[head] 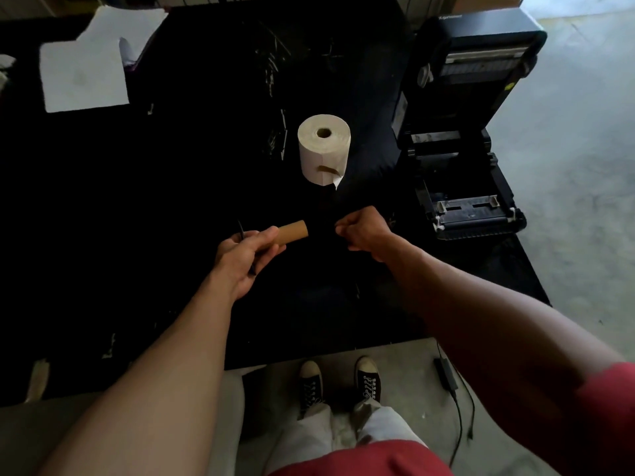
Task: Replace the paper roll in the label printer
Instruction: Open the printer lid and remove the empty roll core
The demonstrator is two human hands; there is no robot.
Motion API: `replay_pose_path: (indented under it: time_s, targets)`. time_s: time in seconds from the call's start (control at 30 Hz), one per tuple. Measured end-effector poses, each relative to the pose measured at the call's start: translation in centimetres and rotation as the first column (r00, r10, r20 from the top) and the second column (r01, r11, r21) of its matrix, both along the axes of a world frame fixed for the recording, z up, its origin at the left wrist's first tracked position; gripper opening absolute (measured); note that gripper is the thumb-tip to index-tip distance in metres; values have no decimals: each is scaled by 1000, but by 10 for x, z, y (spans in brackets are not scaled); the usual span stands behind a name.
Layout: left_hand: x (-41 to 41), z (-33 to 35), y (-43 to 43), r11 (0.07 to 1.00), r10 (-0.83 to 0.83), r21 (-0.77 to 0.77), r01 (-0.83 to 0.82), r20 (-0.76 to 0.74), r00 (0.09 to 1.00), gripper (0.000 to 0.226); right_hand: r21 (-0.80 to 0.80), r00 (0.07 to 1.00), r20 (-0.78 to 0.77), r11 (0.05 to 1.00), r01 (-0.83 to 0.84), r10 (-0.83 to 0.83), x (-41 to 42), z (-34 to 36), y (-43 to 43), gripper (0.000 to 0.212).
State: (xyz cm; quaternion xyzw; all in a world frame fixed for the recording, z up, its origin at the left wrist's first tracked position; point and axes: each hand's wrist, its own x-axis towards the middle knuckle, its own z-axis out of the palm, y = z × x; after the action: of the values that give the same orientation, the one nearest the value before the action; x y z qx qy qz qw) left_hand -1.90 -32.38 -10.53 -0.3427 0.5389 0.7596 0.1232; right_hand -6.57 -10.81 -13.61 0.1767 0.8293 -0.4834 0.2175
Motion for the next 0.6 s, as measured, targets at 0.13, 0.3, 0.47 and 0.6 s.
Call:
replay_pose_path:
  time_s: [0.13, 0.3, 0.47, 0.6]
  targets:
    - [6, -4, -3, 1000, -17, -19, 17, 18, 1000, 46, 71, 1000, -17, 997, 8, -6, -3, -3, 1, 5]
    - [3, -2, 1, 998, -67, -15, 67, 39, 997, 49, -13, 995, 3, 995, 102, -102, 1, 9, 11, 9]
    - [-4, 12, 13, 987, -157, 49, 156, 17, 988, 38, -430, 958, 254, 903, -10, 132, 7, 42, 18, 38]
    - [-14, 24, 23, 966, -226, 124, 226, -14, 974, 34, -505, 956, 165, 853, -130, 244, 4, 55, 12, 34]
